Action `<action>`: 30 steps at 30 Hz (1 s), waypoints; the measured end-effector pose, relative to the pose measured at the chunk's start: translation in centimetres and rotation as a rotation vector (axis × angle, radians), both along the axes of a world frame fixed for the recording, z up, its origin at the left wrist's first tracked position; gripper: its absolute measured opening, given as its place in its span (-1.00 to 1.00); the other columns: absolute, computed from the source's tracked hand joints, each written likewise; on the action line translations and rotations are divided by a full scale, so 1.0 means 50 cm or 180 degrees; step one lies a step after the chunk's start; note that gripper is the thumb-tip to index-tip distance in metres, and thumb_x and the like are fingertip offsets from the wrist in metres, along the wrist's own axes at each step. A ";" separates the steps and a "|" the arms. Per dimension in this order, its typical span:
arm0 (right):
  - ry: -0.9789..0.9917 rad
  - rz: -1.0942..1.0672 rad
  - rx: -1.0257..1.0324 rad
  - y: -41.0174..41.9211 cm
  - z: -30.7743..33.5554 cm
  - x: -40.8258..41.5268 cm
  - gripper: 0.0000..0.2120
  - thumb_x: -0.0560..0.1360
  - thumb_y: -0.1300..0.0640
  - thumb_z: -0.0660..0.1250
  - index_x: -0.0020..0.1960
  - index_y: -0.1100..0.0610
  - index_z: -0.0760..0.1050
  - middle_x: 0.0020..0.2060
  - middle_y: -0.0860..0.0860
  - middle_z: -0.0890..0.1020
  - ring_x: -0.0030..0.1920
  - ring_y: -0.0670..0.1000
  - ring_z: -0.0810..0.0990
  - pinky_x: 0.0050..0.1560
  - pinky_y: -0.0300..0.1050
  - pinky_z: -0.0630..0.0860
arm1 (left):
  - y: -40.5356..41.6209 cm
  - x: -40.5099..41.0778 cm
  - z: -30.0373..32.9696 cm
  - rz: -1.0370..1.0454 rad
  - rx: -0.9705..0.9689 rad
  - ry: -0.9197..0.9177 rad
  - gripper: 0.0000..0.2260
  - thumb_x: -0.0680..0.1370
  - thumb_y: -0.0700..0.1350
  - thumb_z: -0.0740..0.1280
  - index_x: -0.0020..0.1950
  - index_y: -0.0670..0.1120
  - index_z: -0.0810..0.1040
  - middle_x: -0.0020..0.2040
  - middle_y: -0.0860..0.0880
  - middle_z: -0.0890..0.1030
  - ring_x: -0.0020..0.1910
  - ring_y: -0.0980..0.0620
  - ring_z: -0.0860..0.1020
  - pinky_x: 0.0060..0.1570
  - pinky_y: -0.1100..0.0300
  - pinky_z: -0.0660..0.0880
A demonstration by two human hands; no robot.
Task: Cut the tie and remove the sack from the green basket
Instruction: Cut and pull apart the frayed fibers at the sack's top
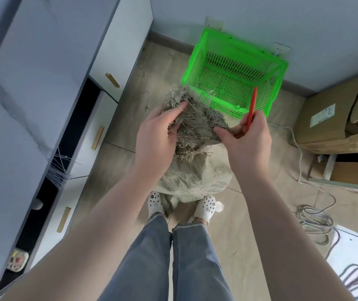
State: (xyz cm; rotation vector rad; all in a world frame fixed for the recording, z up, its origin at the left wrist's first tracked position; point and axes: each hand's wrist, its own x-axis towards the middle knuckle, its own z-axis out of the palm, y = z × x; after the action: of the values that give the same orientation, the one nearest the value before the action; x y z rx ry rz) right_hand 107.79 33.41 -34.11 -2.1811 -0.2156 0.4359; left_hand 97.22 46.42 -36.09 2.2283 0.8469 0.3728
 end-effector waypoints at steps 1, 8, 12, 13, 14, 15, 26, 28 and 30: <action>0.0137 -0.0024 0.0015 0.000 -0.002 0.006 -0.56 0.38 0.11 0.54 -0.22 -0.04 0.23 -0.36 -0.09 0.41 -0.38 -0.12 0.38 -0.33 -0.36 0.35 | -0.002 0.003 0.005 -0.0041 -0.0100 0.0017 -0.51 0.51 -0.39 0.33 0.39 -0.02 0.49 0.17 -0.06 0.59 -0.02 0.00 0.56 0.08 0.21 0.45; 0.0283 -0.0082 0.0123 0.015 -0.012 0.018 -0.61 0.40 0.05 0.50 -0.20 -0.04 0.24 -0.28 -0.07 0.50 -0.32 -0.15 0.40 -0.32 -0.34 0.30 | -0.017 0.016 0.031 -0.0283 -0.1318 0.0086 -0.29 0.40 -0.52 0.12 0.41 0.07 0.44 0.28 0.10 0.49 0.30 0.21 0.43 0.28 0.41 0.36; -0.0092 -0.0477 0.0414 0.013 -0.010 0.015 -0.58 0.38 0.19 0.51 -0.19 -0.04 0.23 -0.31 -0.13 0.53 -0.28 -0.19 0.49 -0.25 -0.41 0.34 | -0.011 0.018 0.020 0.0061 -0.1728 -0.0027 -0.38 0.40 -0.46 0.08 0.31 0.02 0.54 0.25 0.02 0.56 0.25 0.05 0.51 0.27 0.00 0.48; -0.0102 -0.0479 0.0426 0.014 -0.010 0.012 -0.58 0.39 0.19 0.50 -0.19 -0.04 0.23 -0.32 -0.14 0.52 -0.27 -0.18 0.49 -0.24 -0.42 0.35 | -0.011 0.017 0.019 0.0146 -0.1934 -0.0044 -0.42 0.40 -0.41 0.09 0.30 0.01 0.54 0.24 -0.01 0.58 0.22 -0.03 0.54 0.26 -0.10 0.48; -0.0088 -0.0478 0.0434 0.016 -0.011 0.009 -0.59 0.40 0.19 0.50 -0.18 -0.04 0.23 -0.32 -0.14 0.52 -0.26 -0.16 0.49 -0.24 -0.42 0.35 | -0.012 0.016 0.019 0.0235 -0.2202 -0.0081 -0.47 0.41 -0.34 0.12 0.30 0.01 0.54 0.22 -0.04 0.59 0.18 -0.13 0.56 0.23 -0.20 0.47; -0.0047 -0.0477 0.0439 0.018 -0.010 0.008 -0.59 0.40 0.17 0.50 -0.18 -0.04 0.23 -0.31 -0.14 0.52 -0.26 -0.17 0.47 -0.24 -0.42 0.34 | -0.014 0.014 0.018 0.0272 -0.2413 -0.0104 -0.53 0.43 -0.25 0.17 0.31 0.01 0.52 0.20 -0.06 0.60 0.14 -0.22 0.56 0.20 -0.28 0.46; 0.1147 0.0493 0.0236 -0.052 0.056 -0.065 -0.72 0.61 0.08 0.13 -0.20 0.05 0.52 -0.44 -0.06 0.47 -0.47 -0.09 0.33 -0.39 -0.15 0.24 | -0.025 0.020 0.017 0.0095 -0.1873 -0.0003 -0.45 0.50 -0.18 0.43 0.46 0.01 0.37 0.35 0.06 0.48 0.33 0.10 0.45 0.37 -0.02 0.38; 0.1661 0.0435 0.0208 -0.058 0.065 -0.089 -0.72 0.63 0.16 0.16 -0.19 0.12 0.54 -0.50 -0.07 0.42 -0.53 -0.10 0.28 -0.49 -0.24 0.21 | -0.024 0.024 0.025 -0.0050 -0.1700 0.0038 -0.45 0.52 -0.16 0.40 0.48 -0.02 0.34 0.41 0.07 0.44 0.39 0.14 0.38 0.42 0.06 0.31; 0.2053 0.0169 0.0335 -0.058 0.071 -0.098 -0.73 0.63 0.19 0.16 -0.18 0.20 0.54 -0.48 -0.01 0.38 -0.55 -0.10 0.23 -0.55 -0.30 0.16 | -0.022 0.027 0.029 -0.0104 -0.1607 0.0022 -0.46 0.53 -0.17 0.39 0.49 -0.04 0.32 0.43 0.08 0.42 0.40 0.20 0.34 0.41 0.25 0.27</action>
State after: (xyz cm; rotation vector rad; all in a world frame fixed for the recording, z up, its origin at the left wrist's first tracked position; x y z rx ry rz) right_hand 102.87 30.52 -30.57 -1.8280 0.0603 1.0983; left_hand 98.58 45.31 -34.65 1.7717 0.8030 0.1157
